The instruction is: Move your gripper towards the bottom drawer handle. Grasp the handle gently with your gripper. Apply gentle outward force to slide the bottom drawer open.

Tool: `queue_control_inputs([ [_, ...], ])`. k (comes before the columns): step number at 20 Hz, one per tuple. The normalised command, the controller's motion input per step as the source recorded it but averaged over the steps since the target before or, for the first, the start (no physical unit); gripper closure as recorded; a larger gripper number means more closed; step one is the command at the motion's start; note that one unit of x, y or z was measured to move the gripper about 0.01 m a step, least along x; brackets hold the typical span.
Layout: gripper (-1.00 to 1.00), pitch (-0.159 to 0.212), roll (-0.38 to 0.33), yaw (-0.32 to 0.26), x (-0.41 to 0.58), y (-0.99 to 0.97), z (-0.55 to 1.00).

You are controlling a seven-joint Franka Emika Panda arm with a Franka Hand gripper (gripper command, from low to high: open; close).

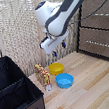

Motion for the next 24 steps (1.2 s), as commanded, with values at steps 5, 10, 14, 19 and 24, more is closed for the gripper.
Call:
queue_control_inputs([
  [5,-1.00,0.000,-0.375,0.147,0.000,-0.11,-0.11],
  [10,-1.00,0.000,-0.375,0.153,0.000,-0.08,-0.12],
  [14,-1.00,0.000,-0.375,0.153,0.000,-0.04,-0.05],
  [19,-1.00,0.000,-0.375,0.141,-0.001,-0.05,-0.01],
  [24,-1.00,-0.004,-0.339,0.120,-0.059,-0.33,-0.08],
])
